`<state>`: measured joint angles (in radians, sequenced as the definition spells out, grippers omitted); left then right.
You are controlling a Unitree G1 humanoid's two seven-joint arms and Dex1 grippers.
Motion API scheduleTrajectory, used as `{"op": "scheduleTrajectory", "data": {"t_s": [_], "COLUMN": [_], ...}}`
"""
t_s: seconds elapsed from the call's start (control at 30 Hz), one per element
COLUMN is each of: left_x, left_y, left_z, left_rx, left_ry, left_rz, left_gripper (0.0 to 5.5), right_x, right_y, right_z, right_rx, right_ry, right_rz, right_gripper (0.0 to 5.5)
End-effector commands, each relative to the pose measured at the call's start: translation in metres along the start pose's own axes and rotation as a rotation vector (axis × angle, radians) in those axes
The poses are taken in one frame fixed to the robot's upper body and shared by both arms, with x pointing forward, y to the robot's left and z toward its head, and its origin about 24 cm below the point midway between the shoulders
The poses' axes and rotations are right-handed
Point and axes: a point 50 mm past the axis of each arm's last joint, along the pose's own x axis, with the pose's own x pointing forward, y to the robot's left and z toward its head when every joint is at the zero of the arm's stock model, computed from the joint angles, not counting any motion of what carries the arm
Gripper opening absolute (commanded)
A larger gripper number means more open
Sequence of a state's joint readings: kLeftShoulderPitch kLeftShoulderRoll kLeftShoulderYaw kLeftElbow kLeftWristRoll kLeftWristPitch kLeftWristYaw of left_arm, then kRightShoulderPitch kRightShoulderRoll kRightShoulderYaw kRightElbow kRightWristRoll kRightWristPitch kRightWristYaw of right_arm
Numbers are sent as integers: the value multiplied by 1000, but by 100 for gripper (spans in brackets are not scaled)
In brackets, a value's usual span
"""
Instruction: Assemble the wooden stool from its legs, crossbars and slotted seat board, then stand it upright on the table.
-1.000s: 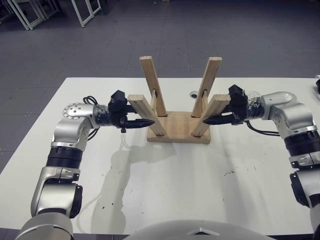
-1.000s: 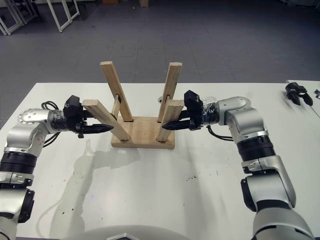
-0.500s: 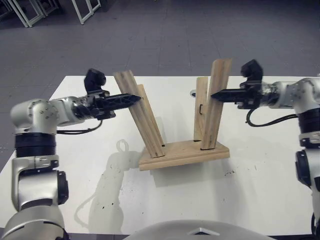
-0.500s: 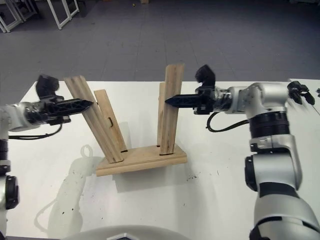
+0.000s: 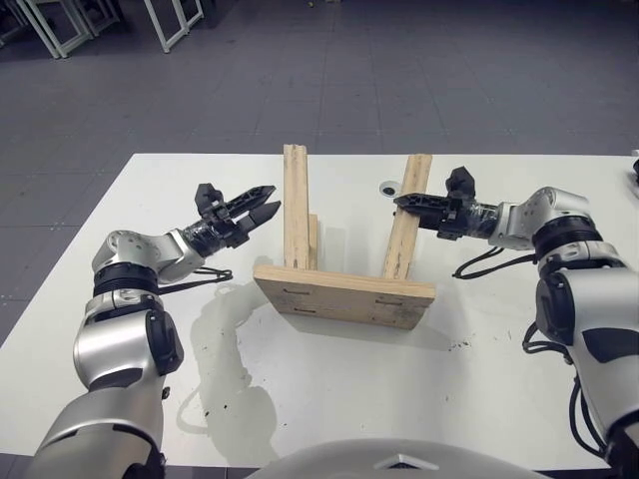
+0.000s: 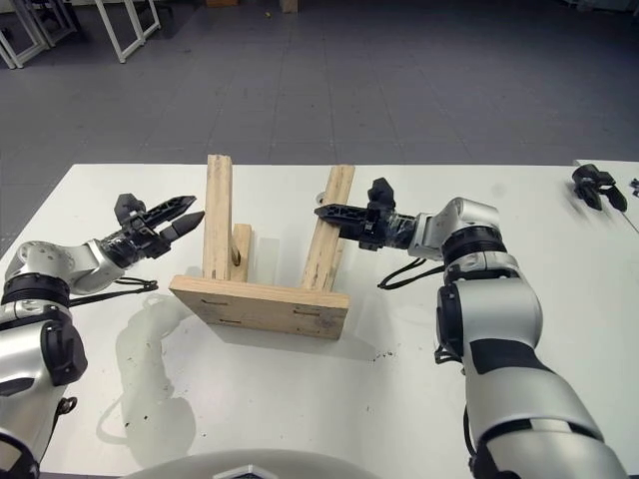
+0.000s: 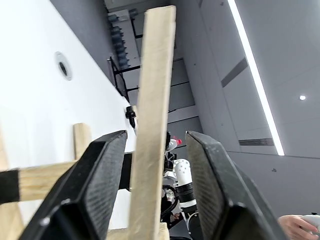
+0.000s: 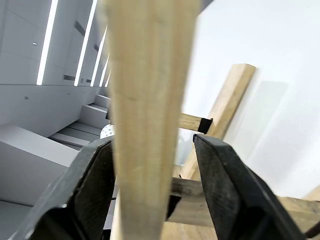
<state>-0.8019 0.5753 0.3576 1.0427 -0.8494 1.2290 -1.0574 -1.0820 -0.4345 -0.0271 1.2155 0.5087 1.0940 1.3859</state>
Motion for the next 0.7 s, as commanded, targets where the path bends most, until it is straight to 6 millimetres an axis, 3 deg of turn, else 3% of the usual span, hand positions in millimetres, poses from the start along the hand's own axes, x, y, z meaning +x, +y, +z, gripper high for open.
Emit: {"op": "scheduleTrajectory", "data": {"t_s": [0.03, 0.17, 0.37, 0.43, 0.53, 0.7], "left_x": [0, -16, -73, -87, -108, -122], "left_y": [-10, -12, -20, -12, 7, 7], "left_z": [5, 7, 22, 11, -21, -50], "left_rx": [18, 131, 363, 567, 887, 1152], "left_ry": [2, -3, -167, -62, 254, 497], "left_rz": [-18, 6, 106, 213, 372, 340], "left_gripper": [216, 216, 216, 216, 216, 236], "right_x": [-1, -16, -71, -85, -101, -104], "right_y": [20, 13, -9, -10, -10, 9], "right_z": [10, 9, 5, 3, -7, -46], "right_rx": [-45, -84, -108, -174, -367, -698], "right_ry": [7, 3, -94, -57, 83, 451], "right_rz": [114, 40, -240, -315, -414, -486], "right_gripper": [317, 397, 402, 402, 402, 405]}}
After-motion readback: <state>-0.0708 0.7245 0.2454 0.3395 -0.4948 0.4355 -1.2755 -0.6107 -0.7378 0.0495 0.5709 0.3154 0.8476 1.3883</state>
